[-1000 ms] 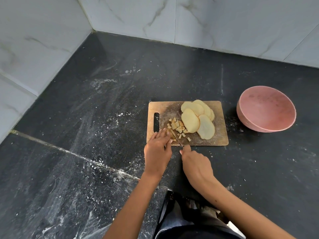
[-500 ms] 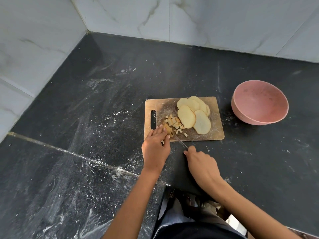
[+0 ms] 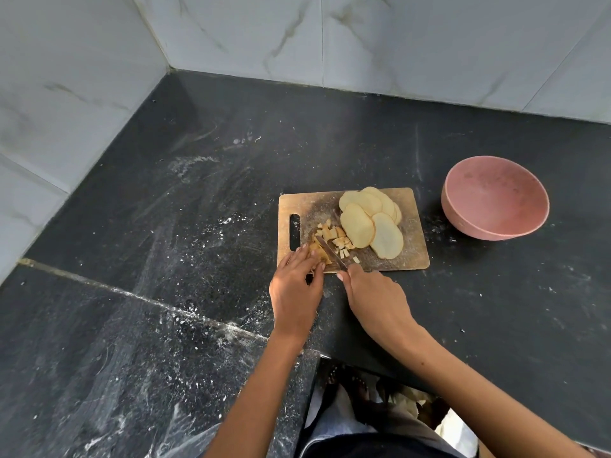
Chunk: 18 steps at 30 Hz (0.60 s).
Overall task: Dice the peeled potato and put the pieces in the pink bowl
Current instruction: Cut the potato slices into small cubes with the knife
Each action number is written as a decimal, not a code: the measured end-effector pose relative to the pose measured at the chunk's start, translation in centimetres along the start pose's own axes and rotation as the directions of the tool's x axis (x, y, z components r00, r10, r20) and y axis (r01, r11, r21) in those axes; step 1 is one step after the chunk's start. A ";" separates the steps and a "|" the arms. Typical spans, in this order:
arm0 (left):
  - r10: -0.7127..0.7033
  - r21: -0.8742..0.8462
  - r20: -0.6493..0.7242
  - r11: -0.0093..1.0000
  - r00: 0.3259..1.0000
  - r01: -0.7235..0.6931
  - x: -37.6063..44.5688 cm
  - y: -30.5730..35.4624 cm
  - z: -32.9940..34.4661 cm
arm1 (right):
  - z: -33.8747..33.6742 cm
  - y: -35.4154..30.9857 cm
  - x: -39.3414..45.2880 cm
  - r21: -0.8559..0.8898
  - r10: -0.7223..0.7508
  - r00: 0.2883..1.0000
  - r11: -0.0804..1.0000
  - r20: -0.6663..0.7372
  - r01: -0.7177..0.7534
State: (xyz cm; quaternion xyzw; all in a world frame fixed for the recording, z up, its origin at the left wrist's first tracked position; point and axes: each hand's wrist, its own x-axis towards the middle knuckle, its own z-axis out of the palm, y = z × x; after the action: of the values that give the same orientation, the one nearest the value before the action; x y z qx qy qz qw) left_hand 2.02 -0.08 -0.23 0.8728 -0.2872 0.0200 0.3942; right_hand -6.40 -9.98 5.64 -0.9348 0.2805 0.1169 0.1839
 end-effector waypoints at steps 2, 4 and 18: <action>0.008 0.002 0.002 1.000 1.000 -0.008 0.1 -0.1 0.0 | 0.1 -0.2 0.2 0.006 -0.012 1.000 1.000 -0.012 0.012; 0.004 0.005 0.007 1.000 1.000 -0.004 0.3 -0.1 0.1 | 0.2 -0.4 0.3 -0.003 -0.019 1.000 1.000 -0.008 0.019; 0.001 -0.016 0.023 1.000 1.000 -0.001 0.5 0.1 0.1 | 1.6 -0.8 0.3 -0.099 0.017 0.996 0.995 0.084 -0.009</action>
State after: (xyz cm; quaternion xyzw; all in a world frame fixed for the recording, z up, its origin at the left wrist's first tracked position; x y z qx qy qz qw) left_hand 2.43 -0.41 -0.09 0.8695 -0.2924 0.0080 0.3979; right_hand -5.89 -8.89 4.35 -0.9351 0.2726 0.1711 0.1486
